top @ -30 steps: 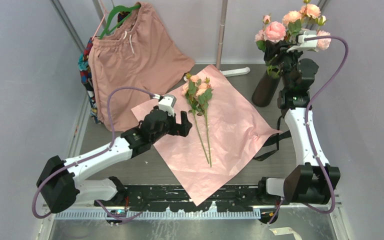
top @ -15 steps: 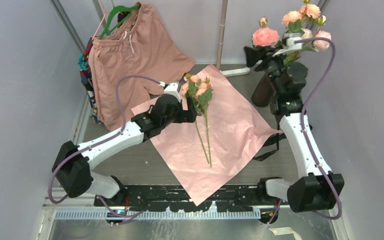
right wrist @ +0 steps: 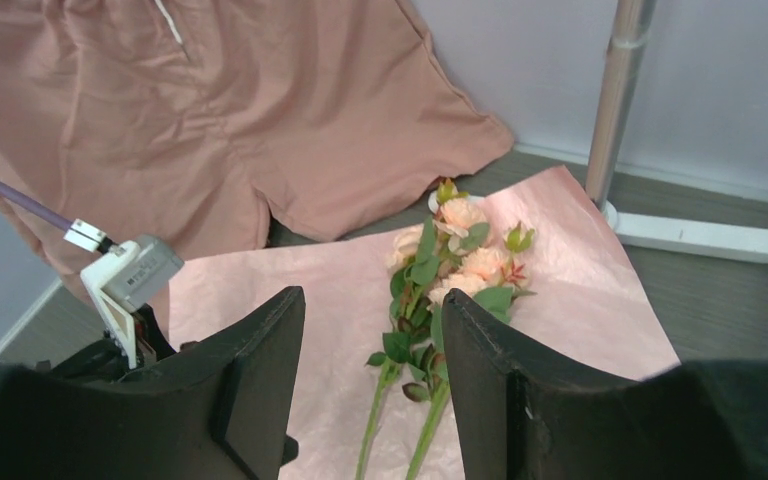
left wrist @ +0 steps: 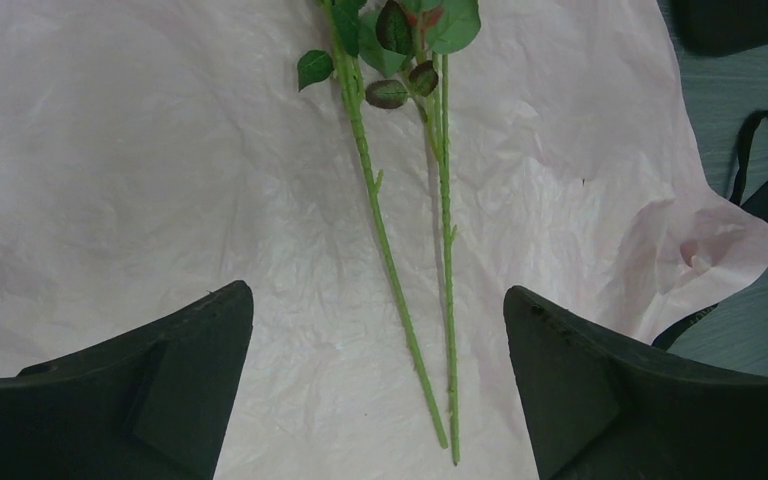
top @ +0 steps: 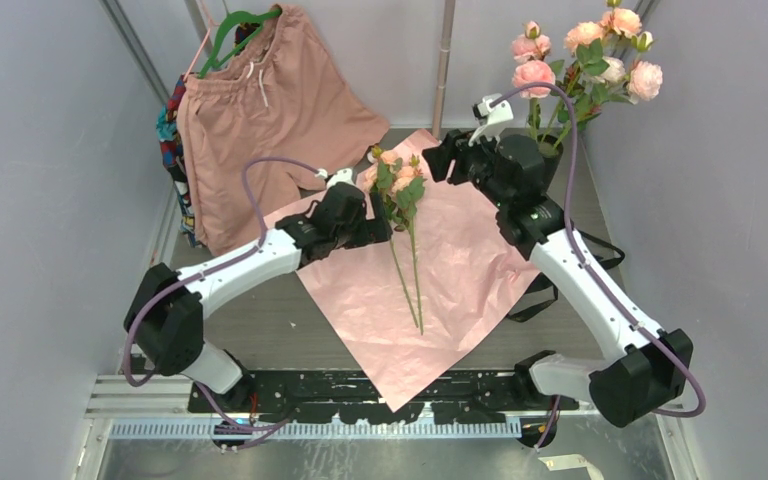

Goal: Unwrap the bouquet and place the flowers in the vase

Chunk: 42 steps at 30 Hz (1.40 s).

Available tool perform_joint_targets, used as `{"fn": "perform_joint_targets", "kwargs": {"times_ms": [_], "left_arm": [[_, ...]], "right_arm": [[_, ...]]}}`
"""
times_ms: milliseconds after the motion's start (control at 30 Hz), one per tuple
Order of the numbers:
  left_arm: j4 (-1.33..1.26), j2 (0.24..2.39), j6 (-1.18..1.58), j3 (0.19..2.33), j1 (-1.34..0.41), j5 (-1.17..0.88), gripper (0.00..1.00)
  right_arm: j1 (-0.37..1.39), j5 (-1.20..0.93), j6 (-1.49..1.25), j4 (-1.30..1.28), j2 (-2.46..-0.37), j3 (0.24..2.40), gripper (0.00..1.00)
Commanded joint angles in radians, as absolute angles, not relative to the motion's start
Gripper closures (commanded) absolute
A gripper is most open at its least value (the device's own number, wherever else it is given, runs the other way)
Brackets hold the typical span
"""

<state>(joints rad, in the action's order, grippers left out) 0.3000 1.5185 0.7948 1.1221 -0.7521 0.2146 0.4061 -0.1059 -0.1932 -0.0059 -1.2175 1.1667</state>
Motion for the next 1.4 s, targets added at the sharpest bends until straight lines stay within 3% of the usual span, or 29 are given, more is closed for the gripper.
{"fn": "perform_joint_targets", "kwargs": {"times_ms": [0,300,433,700,867,1367], "left_arm": [[0.307,1.541,0.856,1.166,-0.738,0.169,0.05],[0.349,1.69,0.91,1.259,-0.714,0.098,0.06],[0.403,1.775,0.957,1.327,-0.706,0.101,0.07],[0.54,1.921,0.982,1.478,-0.704,0.141,0.12],[0.495,1.888,1.006,1.406,-0.704,0.176,0.15],[0.439,1.576,1.021,1.121,-0.705,0.323,0.15]], "right_arm": [[0.414,-0.058,-0.176,-0.026,-1.23,1.169,0.42],[0.416,-0.009,-0.231,-0.261,-1.464,1.363,0.42],[0.417,0.08,-0.299,-0.384,-1.581,1.47,0.51],[0.419,0.123,-0.334,-0.37,-1.564,1.432,0.53],[0.419,0.114,-0.352,-0.493,-1.667,1.513,0.6],[0.498,0.072,-0.41,-0.526,-1.875,1.457,0.58]]}}
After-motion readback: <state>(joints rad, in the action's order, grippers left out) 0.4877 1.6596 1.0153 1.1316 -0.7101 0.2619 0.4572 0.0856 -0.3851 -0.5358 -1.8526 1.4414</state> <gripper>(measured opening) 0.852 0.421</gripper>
